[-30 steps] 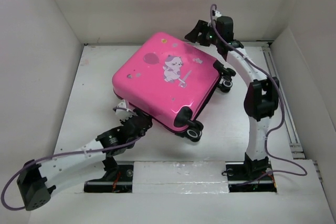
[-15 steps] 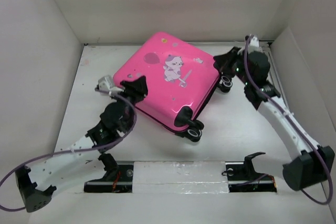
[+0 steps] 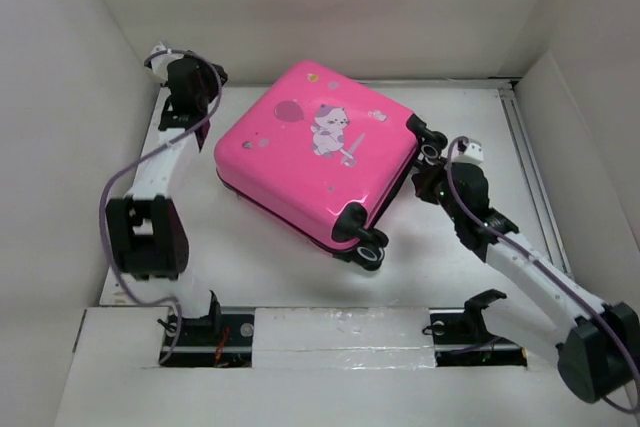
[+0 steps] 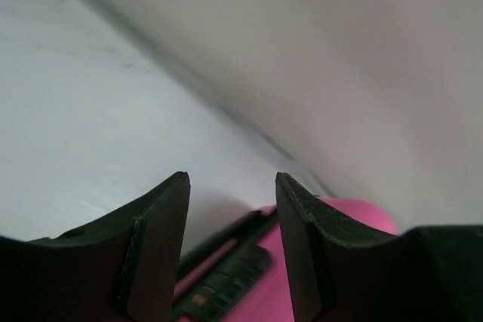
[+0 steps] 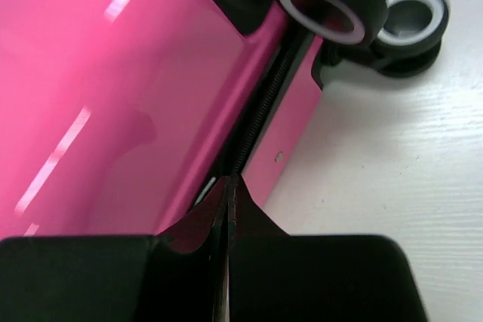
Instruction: Pack the luggage
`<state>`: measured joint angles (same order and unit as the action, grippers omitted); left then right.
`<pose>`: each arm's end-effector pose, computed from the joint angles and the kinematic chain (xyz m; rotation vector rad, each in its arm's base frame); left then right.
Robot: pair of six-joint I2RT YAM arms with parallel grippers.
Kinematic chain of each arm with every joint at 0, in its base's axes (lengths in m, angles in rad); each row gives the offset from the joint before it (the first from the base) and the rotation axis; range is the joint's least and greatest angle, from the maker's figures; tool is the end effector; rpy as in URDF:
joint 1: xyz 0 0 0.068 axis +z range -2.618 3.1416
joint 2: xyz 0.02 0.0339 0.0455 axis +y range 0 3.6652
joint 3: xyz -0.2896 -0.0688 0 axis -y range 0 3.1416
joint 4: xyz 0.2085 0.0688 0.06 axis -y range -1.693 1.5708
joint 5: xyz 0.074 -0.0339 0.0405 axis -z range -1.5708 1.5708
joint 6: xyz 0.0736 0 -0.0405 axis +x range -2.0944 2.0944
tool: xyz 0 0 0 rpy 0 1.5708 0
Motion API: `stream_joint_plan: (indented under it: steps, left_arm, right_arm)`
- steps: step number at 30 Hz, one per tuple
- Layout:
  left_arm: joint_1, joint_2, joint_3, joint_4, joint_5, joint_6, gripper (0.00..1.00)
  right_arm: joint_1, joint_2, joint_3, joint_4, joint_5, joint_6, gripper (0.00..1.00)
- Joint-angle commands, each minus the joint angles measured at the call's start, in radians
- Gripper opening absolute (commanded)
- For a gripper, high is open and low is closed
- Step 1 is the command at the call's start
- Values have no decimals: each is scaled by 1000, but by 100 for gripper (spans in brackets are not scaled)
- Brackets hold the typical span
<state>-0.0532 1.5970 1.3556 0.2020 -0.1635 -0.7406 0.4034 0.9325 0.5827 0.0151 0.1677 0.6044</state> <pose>0.3910 -0.0088 0.4056 -0.6685 1.4877 -0.4814 0.1909 0.0681 0.2828 0.3087 1.9104 0.5210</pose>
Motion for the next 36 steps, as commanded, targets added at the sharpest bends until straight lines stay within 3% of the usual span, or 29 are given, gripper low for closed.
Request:
stream_joint_plan:
  steps: [1, 4, 6, 12, 19, 20, 23, 26, 30, 31, 32, 35, 36]
  left_arm:
    - [85, 168, 100, -154, 313, -49, 46]
    - [95, 236, 102, -191, 334, -23, 46]
    - [95, 245, 47, -127, 334, -34, 46]
    - [49, 183, -223, 29, 406, -89, 46]
    - [-48, -107, -705, 224, 314, -131, 44]
    - [-57, -146, -752, 247, 314, -140, 44]
    - [-124, -299, -898, 234, 305, -126, 44]
    - [-257, -455, -981, 136, 233, -114, 44]
    - [-437, -653, -1041, 16, 110, -190, 44]
    - [-457, -692, -1041, -63, 79, -204, 44]
    - [-471, -731, -1041, -109, 49, -213, 46]
    - [-471, -909, -1004, -234, -46, -224, 46]
    - [-471, -951, -994, -258, -92, -224, 47]
  right_arm:
    - [9, 120, 55, 51, -6, 26, 0]
    - [29, 213, 95, 98, -19, 26, 0]
    - [29, 258, 143, 98, -8, 26, 0]
    - [8, 469, 273, 197, -69, -8, 0]
    - [8, 831, 716, 122, -276, -106, 0]
    - [8, 876, 867, 87, -299, -120, 0]
    - [8, 1063, 1204, -110, -410, -172, 0]
    - [8, 1172, 1385, -240, -434, -193, 2]
    - [-26, 1142, 1444, -245, -447, -206, 19]
    - [-40, 1125, 1444, -235, -447, -206, 35]
    - [-52, 1094, 1444, -245, -447, -206, 43]
    - [-116, 1007, 1422, -259, -476, -216, 60]
    - [-133, 975, 1399, -259, -485, -216, 61]
